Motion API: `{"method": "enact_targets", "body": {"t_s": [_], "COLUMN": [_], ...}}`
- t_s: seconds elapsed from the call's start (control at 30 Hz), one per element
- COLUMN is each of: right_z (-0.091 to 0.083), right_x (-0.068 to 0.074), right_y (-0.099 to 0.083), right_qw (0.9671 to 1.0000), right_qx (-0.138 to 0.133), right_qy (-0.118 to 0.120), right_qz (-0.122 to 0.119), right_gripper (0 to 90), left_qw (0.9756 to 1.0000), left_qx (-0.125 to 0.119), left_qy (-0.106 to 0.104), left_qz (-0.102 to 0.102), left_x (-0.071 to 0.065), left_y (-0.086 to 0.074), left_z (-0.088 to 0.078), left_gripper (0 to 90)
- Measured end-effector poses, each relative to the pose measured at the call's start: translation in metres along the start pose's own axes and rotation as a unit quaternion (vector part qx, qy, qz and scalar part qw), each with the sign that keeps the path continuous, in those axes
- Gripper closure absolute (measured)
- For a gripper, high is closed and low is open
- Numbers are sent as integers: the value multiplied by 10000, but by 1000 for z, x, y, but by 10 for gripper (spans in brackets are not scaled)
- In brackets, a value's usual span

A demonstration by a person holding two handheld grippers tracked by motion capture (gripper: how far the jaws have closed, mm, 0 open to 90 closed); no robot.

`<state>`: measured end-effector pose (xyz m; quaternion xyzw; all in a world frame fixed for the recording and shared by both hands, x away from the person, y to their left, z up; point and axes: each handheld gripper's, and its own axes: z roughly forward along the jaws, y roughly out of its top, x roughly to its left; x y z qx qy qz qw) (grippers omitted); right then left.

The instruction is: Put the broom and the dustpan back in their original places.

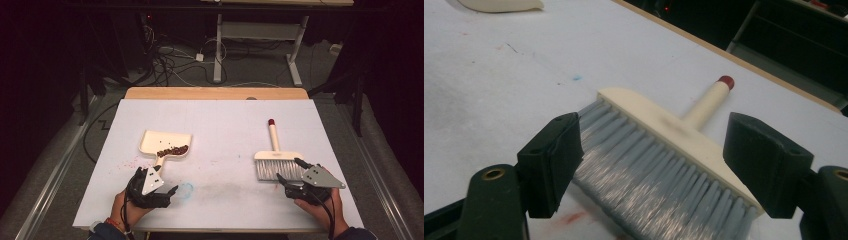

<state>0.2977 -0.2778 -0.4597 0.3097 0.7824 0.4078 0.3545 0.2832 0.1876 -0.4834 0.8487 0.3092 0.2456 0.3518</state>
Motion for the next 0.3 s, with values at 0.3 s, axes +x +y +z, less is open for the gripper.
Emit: {"method": "enact_targets", "body": {"t_s": [0.3], "right_z": [-2], "right_x": [-5], "right_y": [2], "right_qw": [9998], "right_qx": [-110], "right_qy": [-122], "right_qz": [139], "right_gripper": [243], "left_qw": [10000], "left_qx": [-8], "left_qy": [47], "left_qz": [-18], "left_x": [1], "left_y": [0], "left_z": [-1], "left_gripper": [164]}}
